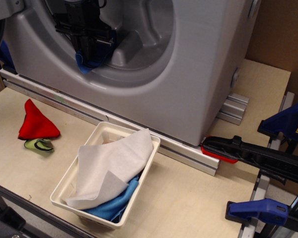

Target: Take clothes out of laundry machine

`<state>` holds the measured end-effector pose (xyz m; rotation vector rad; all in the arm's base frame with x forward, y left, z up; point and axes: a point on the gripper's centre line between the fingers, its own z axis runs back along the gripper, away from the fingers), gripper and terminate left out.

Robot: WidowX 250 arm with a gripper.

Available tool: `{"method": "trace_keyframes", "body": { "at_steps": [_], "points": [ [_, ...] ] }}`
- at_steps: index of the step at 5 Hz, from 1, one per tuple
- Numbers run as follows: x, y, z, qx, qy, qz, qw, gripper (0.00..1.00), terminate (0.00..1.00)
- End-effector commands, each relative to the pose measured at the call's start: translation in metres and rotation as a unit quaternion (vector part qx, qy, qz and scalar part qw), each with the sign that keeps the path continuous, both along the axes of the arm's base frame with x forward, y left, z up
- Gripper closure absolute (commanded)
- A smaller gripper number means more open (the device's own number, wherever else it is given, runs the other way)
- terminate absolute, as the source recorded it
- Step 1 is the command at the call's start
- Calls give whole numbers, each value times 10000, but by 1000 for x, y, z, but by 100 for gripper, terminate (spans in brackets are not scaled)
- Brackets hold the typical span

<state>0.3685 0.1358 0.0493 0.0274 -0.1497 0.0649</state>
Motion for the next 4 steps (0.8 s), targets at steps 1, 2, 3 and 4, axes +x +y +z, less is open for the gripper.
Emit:
{"method": "trace_keyframes", "body": {
  "at_steps": [1,2,3,4],
  "points": [
    [-36,-41,55,-31,-339,-198,9992,100,0],
    [-56,-71,47,-362,-232,-725,9964,100,0],
    [-76,-103,28,-137,260,-1225,9920,100,0],
    [-93,-120,6,-416,757,-1299,9878,100,0]
  ]
}}
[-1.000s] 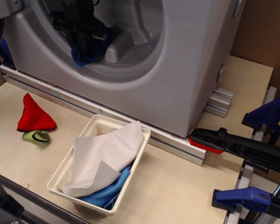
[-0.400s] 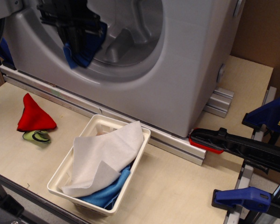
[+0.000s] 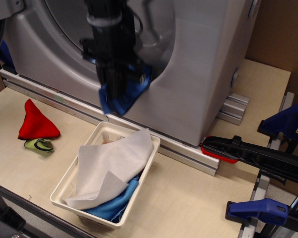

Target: Take clothes out of laundry machine

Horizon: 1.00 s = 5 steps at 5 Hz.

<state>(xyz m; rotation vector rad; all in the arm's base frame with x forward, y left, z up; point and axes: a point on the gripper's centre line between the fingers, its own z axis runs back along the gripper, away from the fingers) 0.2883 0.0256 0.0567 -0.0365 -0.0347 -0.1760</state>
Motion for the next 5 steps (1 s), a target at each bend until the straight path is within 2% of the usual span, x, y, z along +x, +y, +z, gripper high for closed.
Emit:
{"method": "trace_keyframes", "body": {
  "at_steps": [1,2,3,4,5],
  "points": [
    [-35,-8,-21,-296,516,97,9982,100,0],
    [-64,-11,-31,-142,996,255,9946,100,0],
    [-89,-4,-35,-303,1091,633,9916,100,0],
    [-88,-6,-40,-495,1318,633,9880,0,0],
    [-83,-3,-32,-516,937,852,9906,0,0]
  ]
}}
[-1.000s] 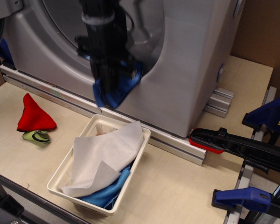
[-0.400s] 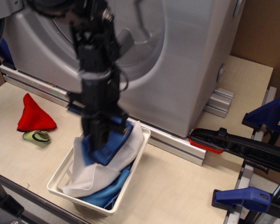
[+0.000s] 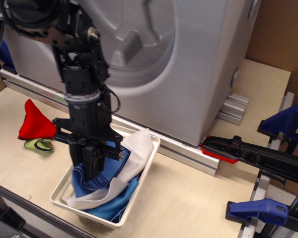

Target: Take clothes out of laundry machine

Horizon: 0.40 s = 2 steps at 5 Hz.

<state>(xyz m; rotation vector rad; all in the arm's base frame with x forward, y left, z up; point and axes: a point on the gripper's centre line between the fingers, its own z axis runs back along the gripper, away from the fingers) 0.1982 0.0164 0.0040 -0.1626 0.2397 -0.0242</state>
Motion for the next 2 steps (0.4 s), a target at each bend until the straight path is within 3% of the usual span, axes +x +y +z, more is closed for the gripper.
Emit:
{"method": "trace_keyframes", "body": {
  "at_steps": [1,2],
  "points": [
    [10,9,26,202,-651,103,9976,0,0],
    [20,10,39,195,-946,117,9953,0,0]
  ]
}}
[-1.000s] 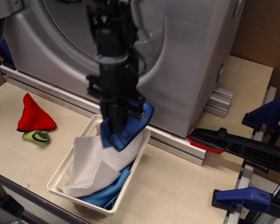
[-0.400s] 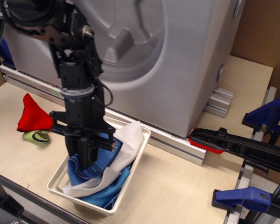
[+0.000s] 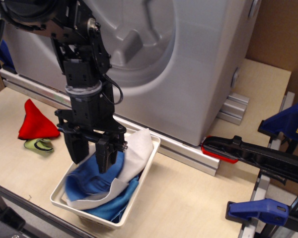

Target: Take clothes out of laundry machine

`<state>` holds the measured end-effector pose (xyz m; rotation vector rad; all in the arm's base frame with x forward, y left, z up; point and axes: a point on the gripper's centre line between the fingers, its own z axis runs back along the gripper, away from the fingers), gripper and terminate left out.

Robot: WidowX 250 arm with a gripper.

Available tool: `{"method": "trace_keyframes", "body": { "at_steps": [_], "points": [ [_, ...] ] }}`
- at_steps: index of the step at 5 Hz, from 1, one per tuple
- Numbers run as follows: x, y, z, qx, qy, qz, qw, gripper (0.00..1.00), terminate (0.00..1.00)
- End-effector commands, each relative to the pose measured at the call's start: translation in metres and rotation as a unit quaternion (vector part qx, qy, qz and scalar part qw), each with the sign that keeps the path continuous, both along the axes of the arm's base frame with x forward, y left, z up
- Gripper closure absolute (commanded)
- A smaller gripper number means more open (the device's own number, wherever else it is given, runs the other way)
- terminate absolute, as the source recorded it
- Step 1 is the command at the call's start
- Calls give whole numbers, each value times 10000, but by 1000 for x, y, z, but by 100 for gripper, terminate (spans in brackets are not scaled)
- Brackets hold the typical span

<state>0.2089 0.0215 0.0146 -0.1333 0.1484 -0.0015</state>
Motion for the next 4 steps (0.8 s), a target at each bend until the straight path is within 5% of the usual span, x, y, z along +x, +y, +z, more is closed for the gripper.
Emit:
{"method": "trace_keyframes", "body": {
  "at_steps": [1,2,3,4],
  "points": [
    [23,10,51,163,-784,121,9967,0,0],
    [34,20,78,310,-877,234,9954,0,0],
    [34,20,78,310,-877,234,9954,0,0],
    [34,20,78,310,-877,234,9954,0,100]
  ]
}}
